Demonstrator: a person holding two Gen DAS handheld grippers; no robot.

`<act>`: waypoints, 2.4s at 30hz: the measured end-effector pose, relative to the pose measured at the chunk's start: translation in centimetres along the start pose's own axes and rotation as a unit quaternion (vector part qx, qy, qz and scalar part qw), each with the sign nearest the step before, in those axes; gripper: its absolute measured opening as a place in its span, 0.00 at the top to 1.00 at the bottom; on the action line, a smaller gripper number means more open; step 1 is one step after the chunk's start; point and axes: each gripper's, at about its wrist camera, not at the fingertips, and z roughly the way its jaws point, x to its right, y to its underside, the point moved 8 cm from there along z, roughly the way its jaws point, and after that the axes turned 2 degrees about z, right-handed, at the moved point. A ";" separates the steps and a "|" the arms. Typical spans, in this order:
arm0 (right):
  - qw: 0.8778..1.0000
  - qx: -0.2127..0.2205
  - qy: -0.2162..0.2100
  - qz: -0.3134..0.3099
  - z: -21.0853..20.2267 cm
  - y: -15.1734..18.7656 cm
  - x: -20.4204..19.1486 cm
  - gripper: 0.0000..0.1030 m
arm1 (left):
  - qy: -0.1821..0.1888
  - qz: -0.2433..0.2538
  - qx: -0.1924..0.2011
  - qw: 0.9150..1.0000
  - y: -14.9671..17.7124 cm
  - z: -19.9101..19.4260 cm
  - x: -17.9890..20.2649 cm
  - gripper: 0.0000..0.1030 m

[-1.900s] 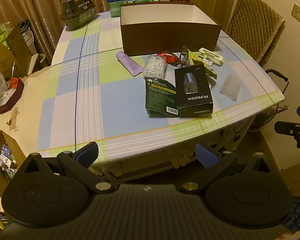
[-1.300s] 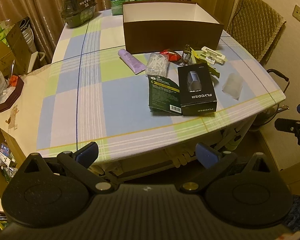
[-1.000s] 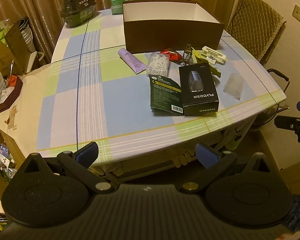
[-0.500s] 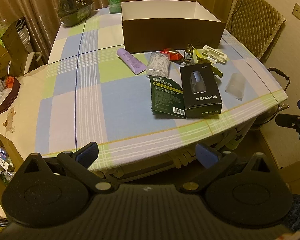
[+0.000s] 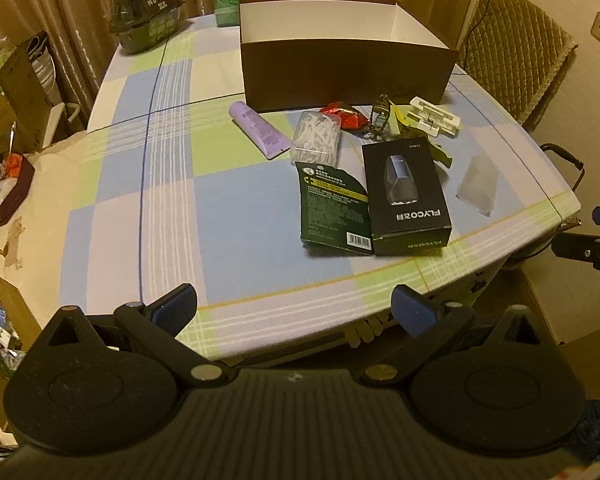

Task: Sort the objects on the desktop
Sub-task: 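Reach the left tool to the green hanging-card package and grasp it, then grasp the frosted plastic cylinder with the right tool while left holds the card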

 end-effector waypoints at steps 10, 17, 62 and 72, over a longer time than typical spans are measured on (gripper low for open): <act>1.000 0.005 -0.011 -0.008 2.5 -1.2 1.8 0.02 | 0.021 -0.018 0.004 1.000 -1.6 2.6 -0.2 0.01; 1.000 0.008 -0.007 -0.019 4.9 -1.9 3.6 0.02 | 0.034 -0.024 0.008 0.999 -2.9 5.3 -0.2 0.02; 0.994 -0.019 -0.060 -0.090 12.9 -4.6 8.0 0.02 | 0.047 -0.065 -0.013 0.997 -6.7 12.3 -0.6 0.72; 0.990 -0.022 -0.080 -0.115 13.7 -5.1 7.7 0.02 | -0.038 -0.031 0.011 0.999 -8.8 9.6 -0.4 0.72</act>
